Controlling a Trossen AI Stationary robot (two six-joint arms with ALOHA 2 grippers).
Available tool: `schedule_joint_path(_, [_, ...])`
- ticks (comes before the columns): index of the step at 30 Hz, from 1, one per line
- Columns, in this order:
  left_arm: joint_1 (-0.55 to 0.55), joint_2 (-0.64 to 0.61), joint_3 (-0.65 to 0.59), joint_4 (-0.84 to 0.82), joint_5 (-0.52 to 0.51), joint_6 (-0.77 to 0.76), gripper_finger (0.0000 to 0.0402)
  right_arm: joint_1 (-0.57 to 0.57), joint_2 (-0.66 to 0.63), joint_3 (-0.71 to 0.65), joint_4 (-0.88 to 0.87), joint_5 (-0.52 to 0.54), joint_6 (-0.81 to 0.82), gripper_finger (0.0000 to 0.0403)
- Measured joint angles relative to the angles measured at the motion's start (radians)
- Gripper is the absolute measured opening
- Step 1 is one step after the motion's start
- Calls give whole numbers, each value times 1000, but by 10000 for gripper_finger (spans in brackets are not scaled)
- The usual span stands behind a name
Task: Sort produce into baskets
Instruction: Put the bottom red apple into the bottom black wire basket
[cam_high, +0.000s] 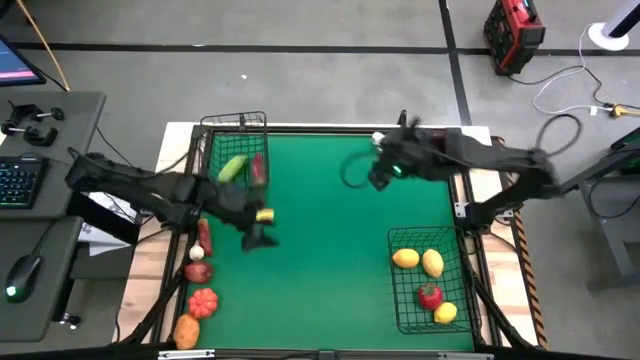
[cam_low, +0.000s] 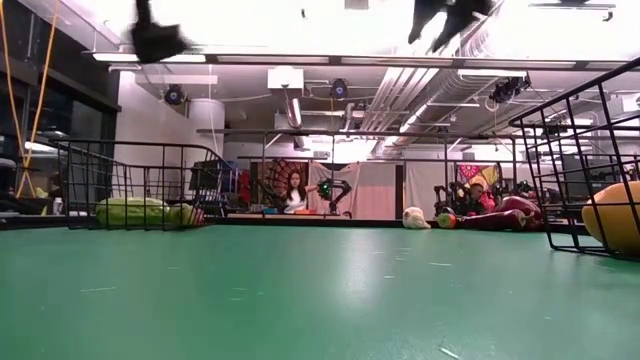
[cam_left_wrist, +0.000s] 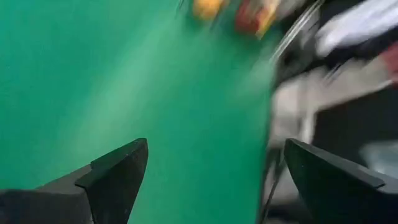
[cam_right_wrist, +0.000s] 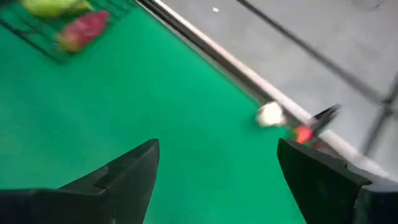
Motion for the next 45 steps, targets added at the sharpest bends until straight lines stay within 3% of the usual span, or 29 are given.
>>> schedule_joint_path(5, [-200, 4, 0, -368, -29, -266, 367, 83, -186, -330, 248, -76, 205, 319])
schedule_joint_path(9, [-400, 14, 0, -470, -58, -403, 367, 115, -241, -488, 442, -169, 227, 319])
schedule_joint_path(12, [-521, 43, 0, -469, -62, -370, 367, 116, -241, -551, 551, -225, 219, 319])
schedule_joint_path(17, [-639, 128, 2, -573, -96, -192, 367, 113, -235, -589, 658, -227, 200, 319])
schedule_joint_path(21, [-695, 218, 1, -703, -105, -98, 367, 113, -235, -589, 661, -227, 201, 319])
schedule_joint_path(27, [-765, 280, 0, -637, -105, -47, 367, 113, -235, -589, 660, -237, 205, 319])
schedule_joint_path(31, [-790, 283, -8, -626, -96, -98, 367, 113, -235, -589, 659, -237, 207, 319])
schedule_joint_path(38, [-802, 277, -125, -569, 0, -162, 367, 113, -234, -589, 659, -229, 207, 319])
schedule_joint_path(45, [-787, 277, -179, -496, 7, -185, 367, 113, -234, -589, 659, -228, 226, 319])
